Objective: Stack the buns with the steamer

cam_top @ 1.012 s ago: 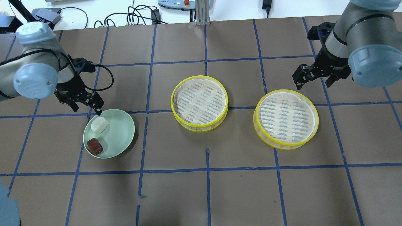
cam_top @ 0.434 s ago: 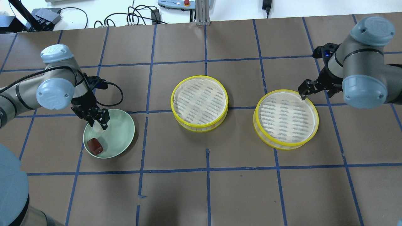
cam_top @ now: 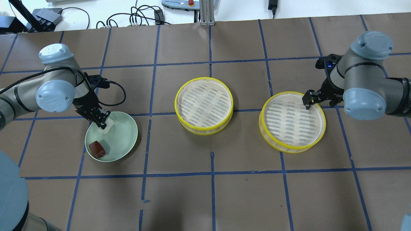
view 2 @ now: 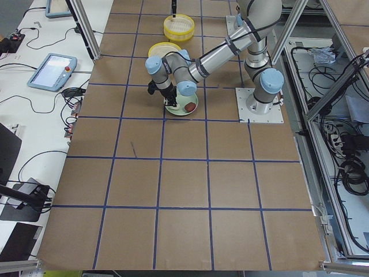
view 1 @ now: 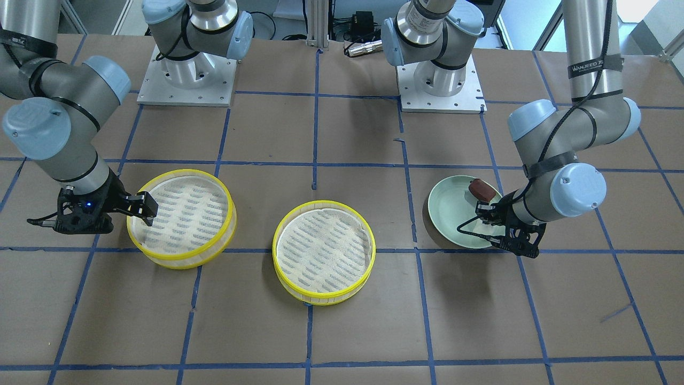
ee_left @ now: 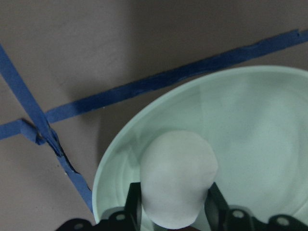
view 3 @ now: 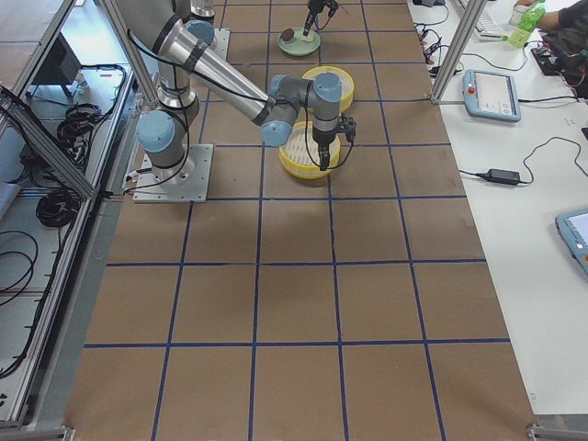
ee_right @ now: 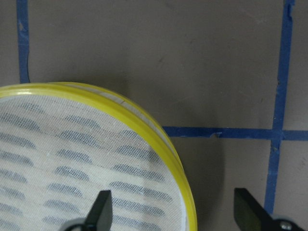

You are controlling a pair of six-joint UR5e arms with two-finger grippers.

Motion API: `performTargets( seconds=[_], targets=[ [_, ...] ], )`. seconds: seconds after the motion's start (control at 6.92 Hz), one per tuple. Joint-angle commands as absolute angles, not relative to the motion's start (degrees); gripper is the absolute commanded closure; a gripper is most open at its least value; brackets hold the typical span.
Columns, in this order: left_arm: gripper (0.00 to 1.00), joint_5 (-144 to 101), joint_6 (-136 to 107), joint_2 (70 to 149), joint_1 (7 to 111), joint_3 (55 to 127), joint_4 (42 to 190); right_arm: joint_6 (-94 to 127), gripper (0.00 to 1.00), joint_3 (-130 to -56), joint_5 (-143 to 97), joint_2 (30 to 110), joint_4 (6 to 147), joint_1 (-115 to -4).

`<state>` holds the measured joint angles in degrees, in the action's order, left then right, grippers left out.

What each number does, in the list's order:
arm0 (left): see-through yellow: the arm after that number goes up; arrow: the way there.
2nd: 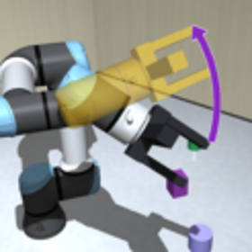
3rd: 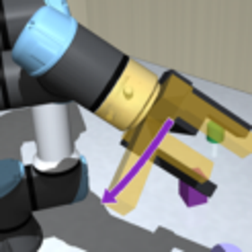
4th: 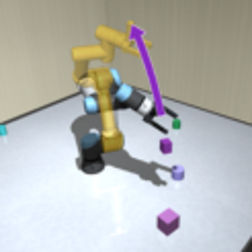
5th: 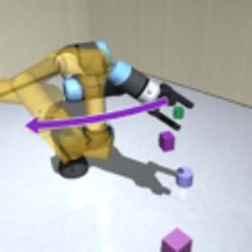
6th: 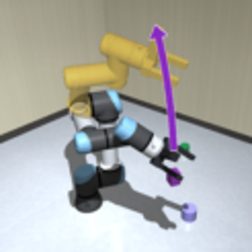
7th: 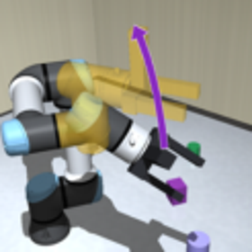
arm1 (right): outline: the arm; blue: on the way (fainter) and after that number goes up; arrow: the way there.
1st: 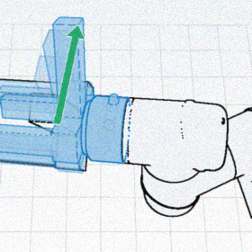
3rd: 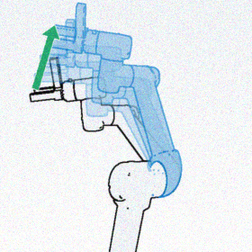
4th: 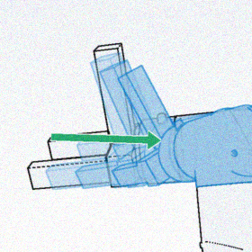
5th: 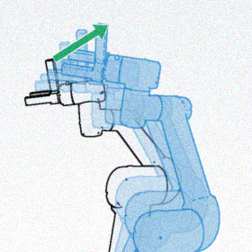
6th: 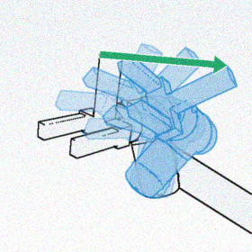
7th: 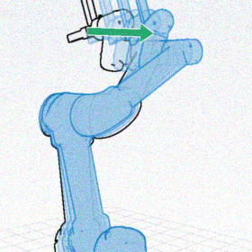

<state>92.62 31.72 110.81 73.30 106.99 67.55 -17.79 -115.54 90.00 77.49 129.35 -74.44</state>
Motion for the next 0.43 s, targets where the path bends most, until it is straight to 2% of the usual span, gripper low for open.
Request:
performTargets(
  seconds=[0.0,0.29],
  targets=[
    [1.00,81.1,26.8,109.1,73.9,104.8,69.1,-17.8,0.15,-116.3,90.0,77.3,129.6,-74.4],
    [1.00,62.9,10.1,108.9,79.2,102.9,69.4,-17.7,0.26,-116.4,90.3,77.3,129.4,-74.4]
  ],
)
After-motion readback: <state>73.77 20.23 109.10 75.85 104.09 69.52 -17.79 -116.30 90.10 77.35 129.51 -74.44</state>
